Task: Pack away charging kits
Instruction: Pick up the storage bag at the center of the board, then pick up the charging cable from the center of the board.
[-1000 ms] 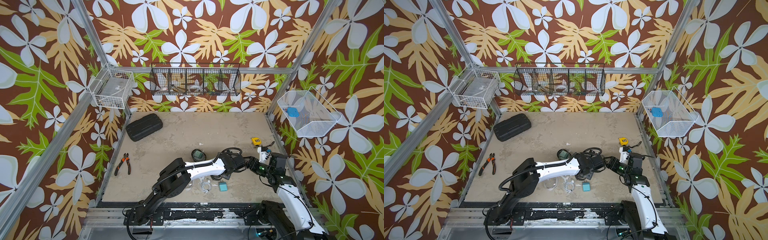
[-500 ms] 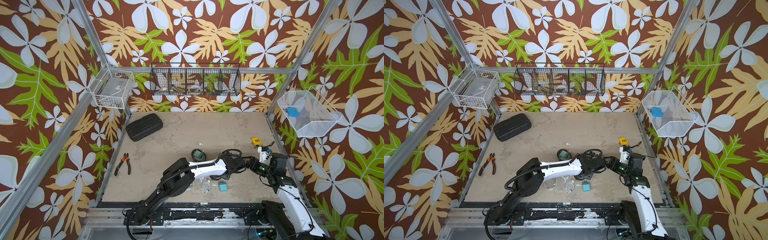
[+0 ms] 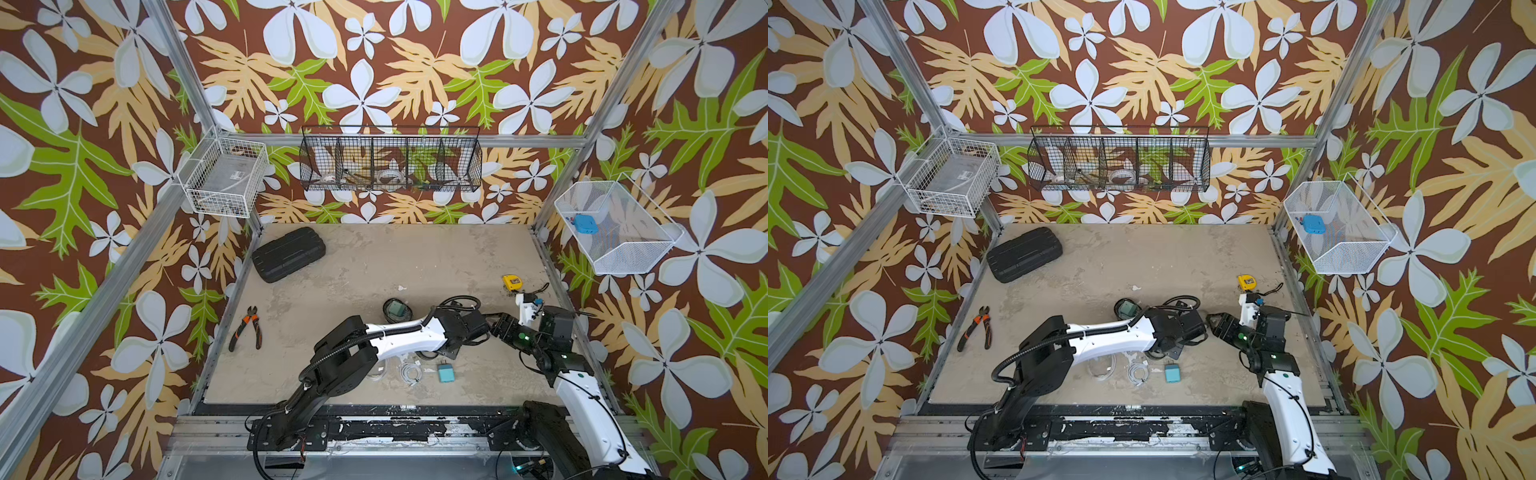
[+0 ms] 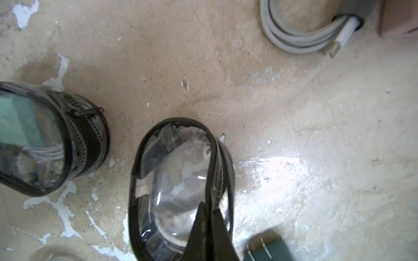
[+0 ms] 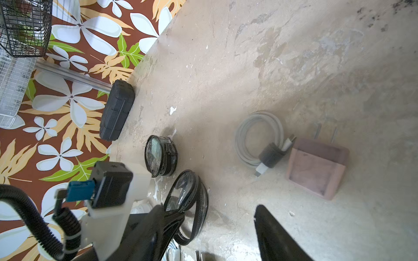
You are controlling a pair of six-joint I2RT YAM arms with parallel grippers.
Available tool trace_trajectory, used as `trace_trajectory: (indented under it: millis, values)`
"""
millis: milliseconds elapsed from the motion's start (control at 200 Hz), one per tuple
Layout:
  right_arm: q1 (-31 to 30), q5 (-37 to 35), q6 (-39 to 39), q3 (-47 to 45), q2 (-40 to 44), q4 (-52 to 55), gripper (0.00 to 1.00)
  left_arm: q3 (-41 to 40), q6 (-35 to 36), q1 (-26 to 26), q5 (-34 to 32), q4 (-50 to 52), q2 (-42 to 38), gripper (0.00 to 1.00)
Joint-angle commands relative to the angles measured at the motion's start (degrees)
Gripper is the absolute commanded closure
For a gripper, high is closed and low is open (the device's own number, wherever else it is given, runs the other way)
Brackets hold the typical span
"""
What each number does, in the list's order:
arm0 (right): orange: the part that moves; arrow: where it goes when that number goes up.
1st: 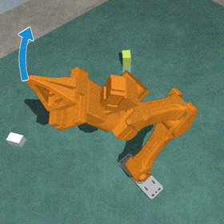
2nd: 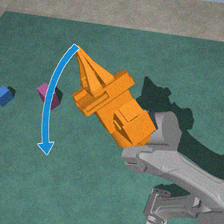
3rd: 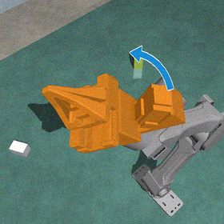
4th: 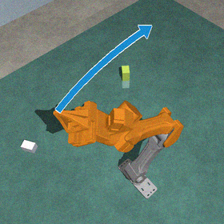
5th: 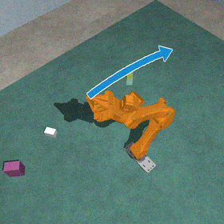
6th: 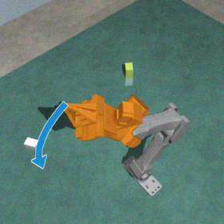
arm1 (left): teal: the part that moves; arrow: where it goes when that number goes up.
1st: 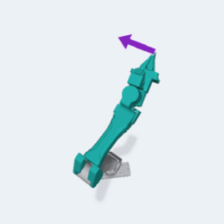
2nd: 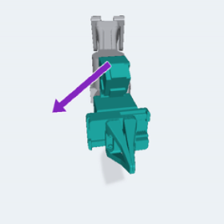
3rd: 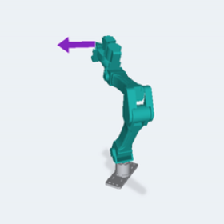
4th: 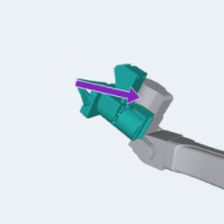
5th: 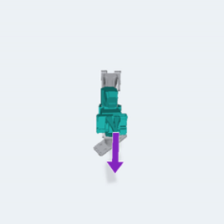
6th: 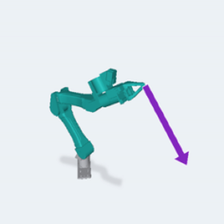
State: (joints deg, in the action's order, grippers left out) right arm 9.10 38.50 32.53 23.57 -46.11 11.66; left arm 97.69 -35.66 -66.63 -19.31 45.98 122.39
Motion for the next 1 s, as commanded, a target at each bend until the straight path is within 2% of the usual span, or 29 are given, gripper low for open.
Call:
trace_trajectory:
  millis: [0, 135, 280, 400, 510, 611, 826, 996]
  values:
    - [-0.05, -0.54, -1.06, -0.19, -0.01, -0.55, 0.35, -2.15, 0.72, 0.36, 0.62, -1.75, -2.17, 1.00]
    - [-1.23, -0.66, -2.90, 0.62, -1.74, 0.14, 0.41, -6.99, 1.51, 1.06, 3.13, -5.66, -6.14, 1.00]
    - [-3.94, -1.83, -4.69, 3.00, -6.88, 0.29, 0.58, -13.07, 1.15, 1.89, 3.71, -10.55, -11.76, 1.00]
    - [-5.18, -4.44, -6.76, 6.02, -11.81, 1.56, 0.67, -19.79, -1.55, 2.01, 5.38, -17.93, -16.62, 1.00]
    - [-5.51, -7.30, -7.79, 7.73, -15.85, 2.17, 0.68, -25.66, -5.68, 2.02, 4.74, -24.71, -20.33, 1.00]
    - [-6.33, -8.89, -7.89, 8.57, -19.41, 2.05, 0.64, -28.94, -7.08, 1.98, 2.29, -28.80, -22.77, 1.00]
    - [-11.21, -14.64, -6.03, 14.81, -26.86, 4.79, 0.51, -30.00, -3.02, 2.03, -0.11, -31.58, -24.51, 1.00]
    - [-11.65, -20.07, -4.53, 17.44, -29.33, 7.63, 0.46, -33.49, -1.14, 2.02, 1.81, -36.00, -27.24, 1.00]
